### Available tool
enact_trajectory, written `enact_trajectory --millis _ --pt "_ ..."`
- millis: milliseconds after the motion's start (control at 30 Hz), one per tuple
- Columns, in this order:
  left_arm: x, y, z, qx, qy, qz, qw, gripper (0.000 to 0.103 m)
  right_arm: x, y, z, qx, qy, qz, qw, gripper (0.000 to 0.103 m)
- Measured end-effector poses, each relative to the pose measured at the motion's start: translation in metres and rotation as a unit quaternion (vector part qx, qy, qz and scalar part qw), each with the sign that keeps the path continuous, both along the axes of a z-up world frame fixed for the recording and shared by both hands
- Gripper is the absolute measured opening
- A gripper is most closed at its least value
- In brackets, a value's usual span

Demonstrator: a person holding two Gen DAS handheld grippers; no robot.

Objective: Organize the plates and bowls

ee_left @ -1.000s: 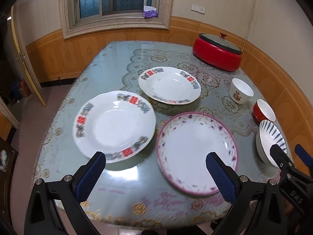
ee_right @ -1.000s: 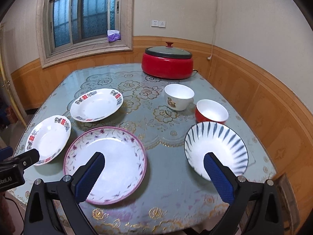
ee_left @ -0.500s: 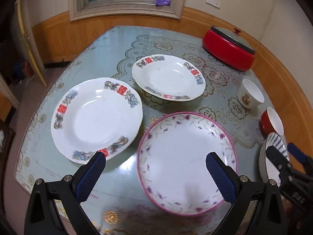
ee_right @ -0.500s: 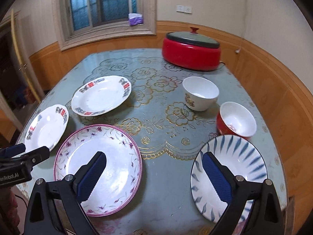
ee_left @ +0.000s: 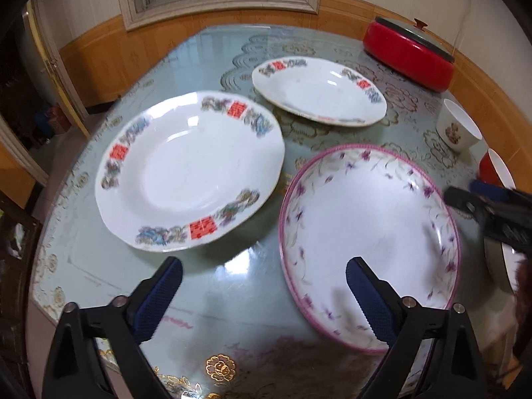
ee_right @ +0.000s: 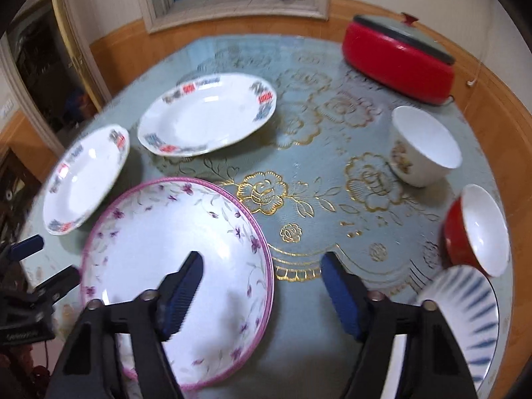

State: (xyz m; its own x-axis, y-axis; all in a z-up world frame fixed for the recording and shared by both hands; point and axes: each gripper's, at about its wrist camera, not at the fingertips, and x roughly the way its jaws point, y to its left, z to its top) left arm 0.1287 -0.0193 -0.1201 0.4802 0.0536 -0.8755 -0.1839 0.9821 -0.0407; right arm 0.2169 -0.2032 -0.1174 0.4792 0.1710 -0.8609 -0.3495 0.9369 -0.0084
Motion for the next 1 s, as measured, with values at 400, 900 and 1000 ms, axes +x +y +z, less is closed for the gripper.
enact_trajectory --millis 400,900,1000 --pt "0.004 0.005 -0.032 -0.095 0.05 -0.065 0.9921 0.047 0.036 0.002 -0.037 -0.001 0.07 -0.008 0.997 0.039" --pt "0.034 -0.014 -0.033 -0.067 0.031 -0.121 0.9899 0.023 0.009 -0.018 -0.034 0.026 0.092 -0.074 0.993 0.025" --pt "0.043 -0.017 -0.033 -0.064 0.03 -0.123 0.9899 0.023 -0.004 -0.025 -0.034 0.024 0.092 -0.092 0.991 0.025"
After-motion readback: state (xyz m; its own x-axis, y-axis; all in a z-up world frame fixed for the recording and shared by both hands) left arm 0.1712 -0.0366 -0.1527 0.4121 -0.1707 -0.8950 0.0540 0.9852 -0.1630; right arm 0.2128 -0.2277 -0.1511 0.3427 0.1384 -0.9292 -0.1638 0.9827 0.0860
